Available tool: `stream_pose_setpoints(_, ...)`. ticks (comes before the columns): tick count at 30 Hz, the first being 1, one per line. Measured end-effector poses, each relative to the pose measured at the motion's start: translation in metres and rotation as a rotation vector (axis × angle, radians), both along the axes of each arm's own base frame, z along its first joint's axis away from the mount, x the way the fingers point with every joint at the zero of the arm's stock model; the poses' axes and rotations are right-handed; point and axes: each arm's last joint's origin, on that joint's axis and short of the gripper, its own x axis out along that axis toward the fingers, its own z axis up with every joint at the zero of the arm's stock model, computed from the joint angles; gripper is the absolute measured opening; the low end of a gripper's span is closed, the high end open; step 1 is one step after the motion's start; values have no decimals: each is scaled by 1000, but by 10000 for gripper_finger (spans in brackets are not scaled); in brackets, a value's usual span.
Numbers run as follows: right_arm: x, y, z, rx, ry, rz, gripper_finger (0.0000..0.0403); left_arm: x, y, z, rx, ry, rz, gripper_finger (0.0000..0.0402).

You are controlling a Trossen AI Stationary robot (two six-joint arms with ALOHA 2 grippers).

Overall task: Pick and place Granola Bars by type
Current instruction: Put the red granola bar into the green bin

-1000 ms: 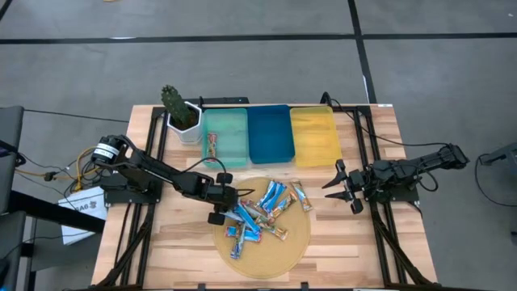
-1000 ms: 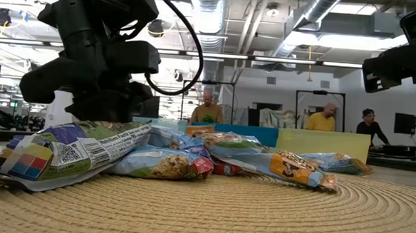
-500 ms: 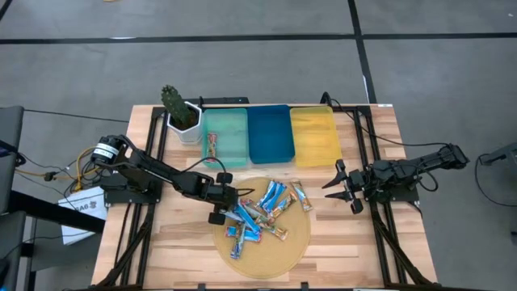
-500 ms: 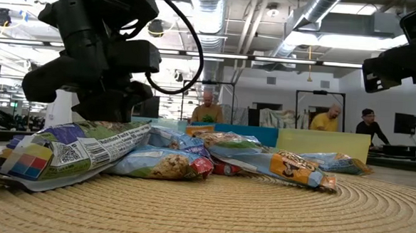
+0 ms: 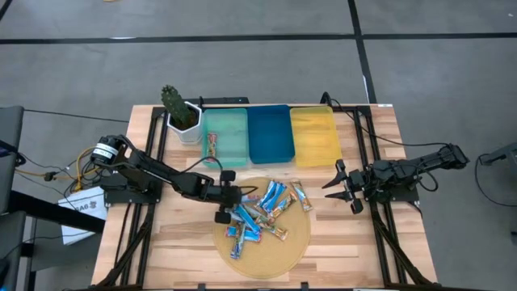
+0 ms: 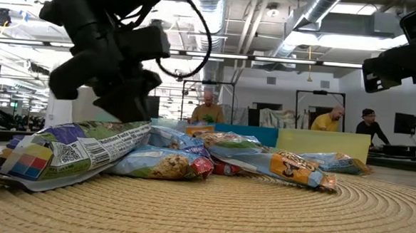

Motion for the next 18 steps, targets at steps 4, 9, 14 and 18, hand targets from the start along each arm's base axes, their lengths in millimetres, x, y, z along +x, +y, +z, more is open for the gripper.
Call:
stream_pose_setpoints(4, 0, 0, 0, 0, 0, 0, 133, 8, -1, 7, 11, -106, 2, 8)
stream_pose_setpoints(9, 0, 0, 0, 0, 0, 0, 134, 17, -1, 18, 31, -264, 53, 13)
stream_pose_setpoints(14, 0, 0, 0, 0, 0, 0, 133, 25, -1, 30, 60, -420, 119, 13)
stream_pose_setpoints(18, 0, 0, 0, 0, 0, 0, 134, 30, 0, 42, 95, -550, 157, 6)
